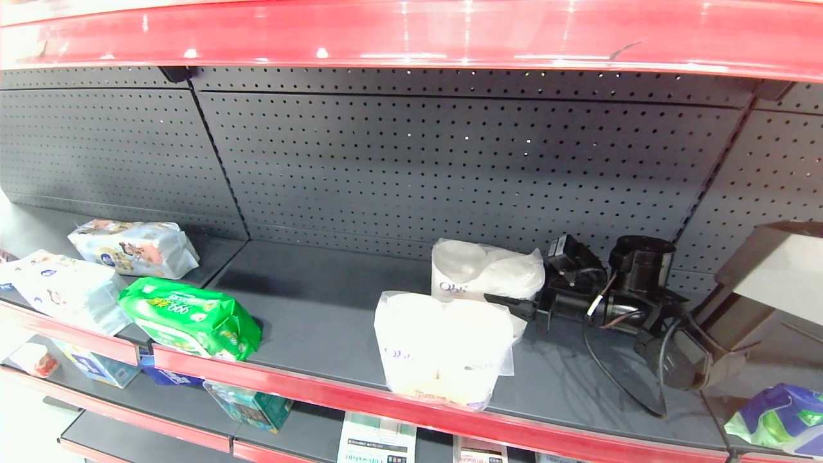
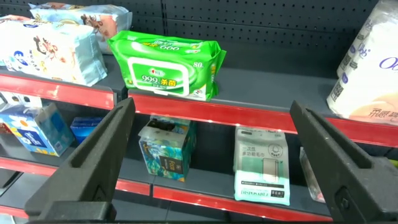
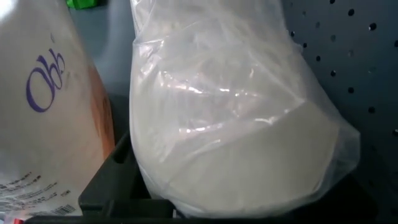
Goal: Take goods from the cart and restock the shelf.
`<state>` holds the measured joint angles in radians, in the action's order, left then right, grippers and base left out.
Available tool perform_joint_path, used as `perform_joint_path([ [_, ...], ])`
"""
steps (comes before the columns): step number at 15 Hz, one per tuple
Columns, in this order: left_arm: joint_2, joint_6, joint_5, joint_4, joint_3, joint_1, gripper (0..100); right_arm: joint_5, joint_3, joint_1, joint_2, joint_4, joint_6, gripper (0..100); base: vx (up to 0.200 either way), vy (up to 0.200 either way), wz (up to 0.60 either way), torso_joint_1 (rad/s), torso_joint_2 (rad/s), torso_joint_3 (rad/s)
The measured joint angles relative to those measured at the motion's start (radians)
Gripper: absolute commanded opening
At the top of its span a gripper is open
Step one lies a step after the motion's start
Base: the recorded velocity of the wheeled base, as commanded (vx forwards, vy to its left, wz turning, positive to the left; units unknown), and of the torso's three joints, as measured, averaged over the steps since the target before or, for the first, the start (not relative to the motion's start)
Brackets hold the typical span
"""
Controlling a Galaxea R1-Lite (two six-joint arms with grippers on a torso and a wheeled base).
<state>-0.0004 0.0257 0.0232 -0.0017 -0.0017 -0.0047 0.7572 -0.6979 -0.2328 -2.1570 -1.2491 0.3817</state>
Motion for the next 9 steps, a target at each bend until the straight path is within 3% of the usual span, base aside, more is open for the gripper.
perform_joint_path([
  [9, 0.0, 0.0, 0.0, 0.0, 0.0, 0.0, 100, -0.029, -0.029, -0.053, -0.022, -0.003, -0.03, 0, 0.0, 0.0, 0.0, 0.0, 0.0, 0.0],
])
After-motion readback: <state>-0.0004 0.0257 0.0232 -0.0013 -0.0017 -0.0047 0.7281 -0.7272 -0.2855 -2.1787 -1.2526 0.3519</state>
